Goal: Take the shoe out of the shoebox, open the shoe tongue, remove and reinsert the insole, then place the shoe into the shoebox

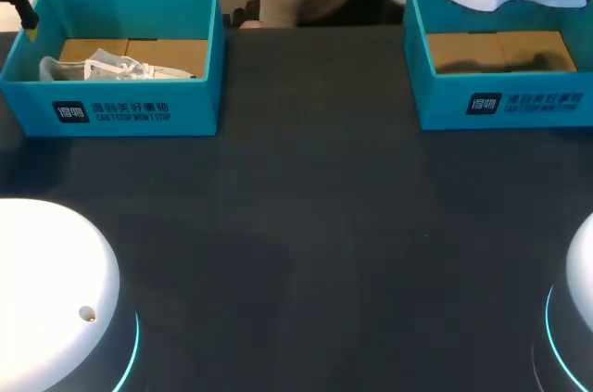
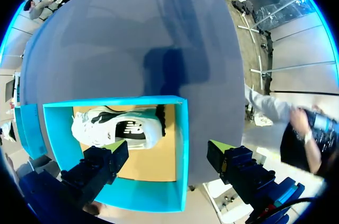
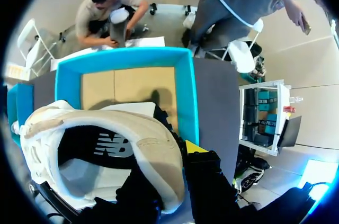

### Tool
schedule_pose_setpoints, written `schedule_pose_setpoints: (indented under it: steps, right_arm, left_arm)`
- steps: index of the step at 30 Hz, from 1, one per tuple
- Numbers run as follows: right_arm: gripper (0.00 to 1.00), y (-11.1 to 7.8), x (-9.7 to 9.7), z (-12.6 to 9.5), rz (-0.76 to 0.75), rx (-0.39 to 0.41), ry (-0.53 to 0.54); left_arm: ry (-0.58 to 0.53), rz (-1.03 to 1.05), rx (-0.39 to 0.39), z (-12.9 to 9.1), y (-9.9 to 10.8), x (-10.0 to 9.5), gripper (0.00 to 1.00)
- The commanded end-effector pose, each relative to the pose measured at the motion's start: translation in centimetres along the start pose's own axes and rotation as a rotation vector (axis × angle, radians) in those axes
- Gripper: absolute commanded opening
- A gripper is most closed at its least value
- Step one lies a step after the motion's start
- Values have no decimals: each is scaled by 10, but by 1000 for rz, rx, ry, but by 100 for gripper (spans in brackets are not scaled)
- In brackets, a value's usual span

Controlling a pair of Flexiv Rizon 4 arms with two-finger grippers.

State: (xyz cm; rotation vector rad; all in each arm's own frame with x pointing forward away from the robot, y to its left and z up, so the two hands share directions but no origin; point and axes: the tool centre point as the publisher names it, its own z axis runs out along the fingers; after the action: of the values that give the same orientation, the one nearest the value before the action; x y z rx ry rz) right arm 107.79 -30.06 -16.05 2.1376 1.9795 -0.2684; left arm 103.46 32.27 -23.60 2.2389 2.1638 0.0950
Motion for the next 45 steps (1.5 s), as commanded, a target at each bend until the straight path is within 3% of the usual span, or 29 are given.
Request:
schedule_pose_setpoints:
  steps: [1,13,34,45]
  right_arm:
    - [0,-39,4,-19,-3,-141,-7]
    - [0,-78,28,-45,16,-138,-24]
    - [0,-80,29,-47,15,-138,-25]
    - [0,-141,75,-70,62,-146,-34]
  left_arm:
    - [2,1,-4,-1,-2,0,100]
    - [2,1,-4,-1,-2,0,100]
    - [2,1,-4,-1,-2,0,100]
    - [2,1,-4,-1,-2,0,100]
